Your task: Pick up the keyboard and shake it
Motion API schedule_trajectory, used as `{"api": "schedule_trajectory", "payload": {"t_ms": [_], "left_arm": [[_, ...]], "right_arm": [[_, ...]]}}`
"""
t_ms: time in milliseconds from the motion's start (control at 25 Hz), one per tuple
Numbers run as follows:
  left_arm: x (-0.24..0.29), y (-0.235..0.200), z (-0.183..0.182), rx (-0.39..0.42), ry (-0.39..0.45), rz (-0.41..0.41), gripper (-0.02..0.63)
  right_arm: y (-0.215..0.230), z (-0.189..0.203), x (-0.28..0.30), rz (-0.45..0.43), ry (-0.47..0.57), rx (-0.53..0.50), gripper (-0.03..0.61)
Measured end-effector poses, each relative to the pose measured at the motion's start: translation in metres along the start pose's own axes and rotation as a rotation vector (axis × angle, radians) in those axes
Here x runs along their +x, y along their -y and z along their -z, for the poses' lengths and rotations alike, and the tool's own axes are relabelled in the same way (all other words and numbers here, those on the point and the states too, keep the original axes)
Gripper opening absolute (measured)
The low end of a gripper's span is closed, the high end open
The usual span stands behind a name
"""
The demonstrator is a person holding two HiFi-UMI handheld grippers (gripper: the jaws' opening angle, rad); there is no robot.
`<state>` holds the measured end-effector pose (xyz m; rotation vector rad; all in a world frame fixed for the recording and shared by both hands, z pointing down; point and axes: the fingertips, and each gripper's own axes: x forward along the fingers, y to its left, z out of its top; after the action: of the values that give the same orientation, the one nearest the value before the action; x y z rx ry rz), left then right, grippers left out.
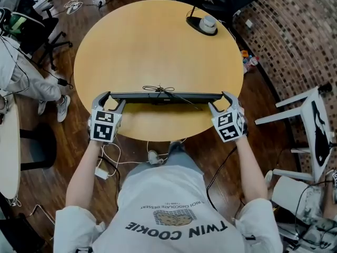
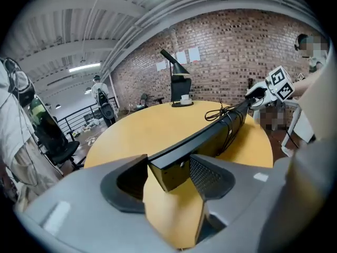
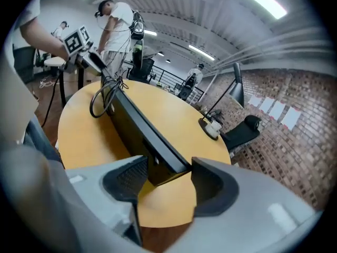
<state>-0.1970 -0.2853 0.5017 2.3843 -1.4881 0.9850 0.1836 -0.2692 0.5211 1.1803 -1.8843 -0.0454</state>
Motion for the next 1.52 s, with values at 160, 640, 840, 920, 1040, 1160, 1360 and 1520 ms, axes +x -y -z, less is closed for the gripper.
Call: {"api": "schedule_trajectory", "payload": {"t_ms": [160, 640, 840, 920, 1040, 1160, 1360, 1520], "left_arm": [[-0.005, 0.0, 0.005, 0.075, -0.008, -0.022, 0.235], [-0.007, 0.011, 0.007, 0.44, -0.055, -0.061, 0.229], [-0.007, 0.02, 0.017, 0.63, -0.118, -0.052, 0.216], [-0.009, 0.021, 0.02, 0.672, -0.134, -0.041, 0.209], [-0.015, 0.022, 0.027, 0.715, -0.187, -0.012, 0.199], [-0.019, 0.029, 0.035, 0.771, -0.257, 0.043, 0.183], [-0.02, 0.036, 0.047, 0.854, -0.316, 0.081, 0.16], [-0.021, 0.043, 0.076, 0.89, -0.405, 0.116, 0.115]], "right_arm": [[-0.008, 0.0, -0.003, 0.051, -0.036, -0.197, 0.256], [-0.025, -0.004, -0.003, 0.119, -0.123, -0.512, 0.164], [-0.034, 0.007, -0.007, 0.105, -0.158, -0.645, 0.155], [-0.038, 0.008, -0.009, 0.103, -0.164, -0.649, 0.155], [-0.046, 0.009, -0.015, 0.101, -0.165, -0.65, 0.152], [-0.053, 0.014, -0.021, 0.096, -0.156, -0.667, 0.147], [-0.061, 0.021, -0.026, 0.116, -0.152, -0.674, 0.143], [-0.076, 0.032, -0.029, 0.104, -0.141, -0.721, 0.123]]}}
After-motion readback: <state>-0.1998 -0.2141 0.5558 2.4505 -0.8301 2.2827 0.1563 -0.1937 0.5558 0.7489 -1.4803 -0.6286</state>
